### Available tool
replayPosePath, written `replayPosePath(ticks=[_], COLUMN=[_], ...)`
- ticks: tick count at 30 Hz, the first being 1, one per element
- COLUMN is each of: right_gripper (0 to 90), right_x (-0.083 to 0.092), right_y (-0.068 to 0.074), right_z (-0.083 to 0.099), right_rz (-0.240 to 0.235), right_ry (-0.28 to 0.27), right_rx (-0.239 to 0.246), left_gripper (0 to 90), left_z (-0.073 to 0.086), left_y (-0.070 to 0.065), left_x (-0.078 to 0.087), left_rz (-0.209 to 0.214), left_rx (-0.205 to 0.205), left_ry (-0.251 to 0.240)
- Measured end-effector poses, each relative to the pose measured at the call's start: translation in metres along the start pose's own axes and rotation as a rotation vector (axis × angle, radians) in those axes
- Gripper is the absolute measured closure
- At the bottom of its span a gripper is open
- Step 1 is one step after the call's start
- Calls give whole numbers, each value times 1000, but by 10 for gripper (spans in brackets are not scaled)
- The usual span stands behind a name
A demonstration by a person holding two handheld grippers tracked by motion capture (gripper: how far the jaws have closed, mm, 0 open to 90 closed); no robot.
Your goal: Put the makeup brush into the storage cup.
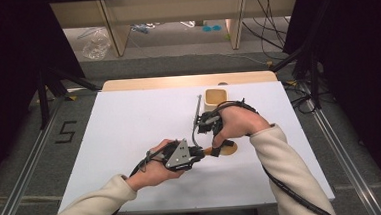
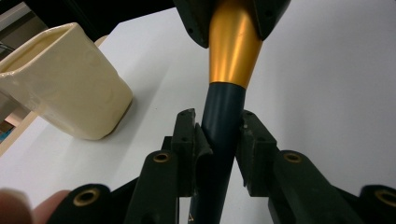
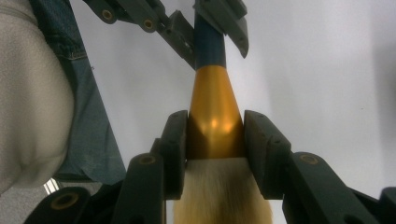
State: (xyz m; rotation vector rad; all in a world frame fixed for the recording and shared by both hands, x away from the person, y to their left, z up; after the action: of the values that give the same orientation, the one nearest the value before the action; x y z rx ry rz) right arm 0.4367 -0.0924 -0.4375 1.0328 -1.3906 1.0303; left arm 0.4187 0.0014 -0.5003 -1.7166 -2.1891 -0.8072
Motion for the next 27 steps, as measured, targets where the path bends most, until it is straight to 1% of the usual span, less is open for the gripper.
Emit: replayPosePath(ticks=[1, 2, 4, 5, 7, 8, 9, 10, 12, 13, 14, 15, 16, 17, 18, 19, 20, 21, 22, 23, 24, 25, 26, 27], right_gripper=[626, 626, 623, 620, 618, 616, 615, 612, 610, 608, 597, 585, 585, 551, 502, 470, 439, 400, 398, 390, 390, 374, 374, 356], right_x=[1, 1, 1, 2, 3, 3, 4, 5, 6, 8, 10, 12, 12, 13, 16, 18, 23, 32, 35, 38, 38, 43, 43, 45], right_y=[0, 0, -1, -1, -1, -2, -2, -3, -3, -4, -6, -6, -6, -7, -11, -10, -12, -14, -16, -19, -19, -24, -24, -31], right_z=[0, 0, -2, -2, -2, -3, -2, -3, -4, -4, -6, -7, -7, -8, -9, -9, -11, -12, -11, -9, -9, -5, -5, 1], right_rz=[-1, -1, -4, 0, -1, -1, -2, 9, 11, 17, 24, 27, 27, 33, 50, 50, 60, 64, 71, 87, 87, 106, 106, 133], right_ry=[16, 16, -6, -8, -8, -17, -15, -33, -38, -52, -80, -100, -100, -124, -163, -178, -231, -318, -348, -392, -392, -455, -455, -523], right_rx=[-7, -7, 12, 2, -1, 3, -4, -6, -12, -21, -31, -29, -29, -42, -35, -68, -80, -113, -121, -134, -134, -171, -171, -194], left_gripper=[718, 718, 727, 733, 736, 737, 739, 740, 740, 741, 741, 742, 742, 742, 742, 742, 742, 742, 742, 742, 742, 742, 742, 742], left_z=[0, 0, 1, 0, 0, -1, -1, -1, -2, -2, -2, -2, -2, -2, -1, 0, 0, 1, 1, 0, 0, 0, -1, -1], left_y=[0, -2, -3, -3, -4, -3, -3, -3, -1, 0, 1, 2, 2, 3, 4, 5, 7, 9, 9, 11, 11, 12, 12, 13], left_x=[0, 0, 0, 0, 1, 1, 1, 2, 3, 4, 4, 5, 5, 6, 6, 6, 6, 7, 7, 9, 9, 10, 10, 9], left_rz=[3, 17, 21, 22, 26, 23, 22, 22, 20, 20, 16, 18, 18, 15, 14, 15, 8, 5, 5, 1, 1, -7, -7, -11], left_rx=[-3, -8, -13, -12, -6, -7, -1, 7, 19, 22, 40, 58, 58, 67, 81, 97, 96, 125, 125, 137, 137, 137, 152, 156], left_ry=[2, 7, 11, 9, 10, 1, -1, -5, -14, -12, -24, -30, -30, -36, -42, -46, -50, -63, -63, -79, -79, -76, -88, -95])
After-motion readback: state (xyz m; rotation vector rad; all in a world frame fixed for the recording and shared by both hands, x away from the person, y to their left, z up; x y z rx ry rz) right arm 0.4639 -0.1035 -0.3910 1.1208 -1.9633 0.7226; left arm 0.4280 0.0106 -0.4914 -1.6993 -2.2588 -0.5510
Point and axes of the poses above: each handheld gripper's, and its own axes: x roughly backward along the jaws, z roughly out of its underside, y roughly to its left, the point moved 8 cm from there along -x, roughly forward along the jaws, and after that the axes turned 8 degrees about z, right-handed, at the moved point
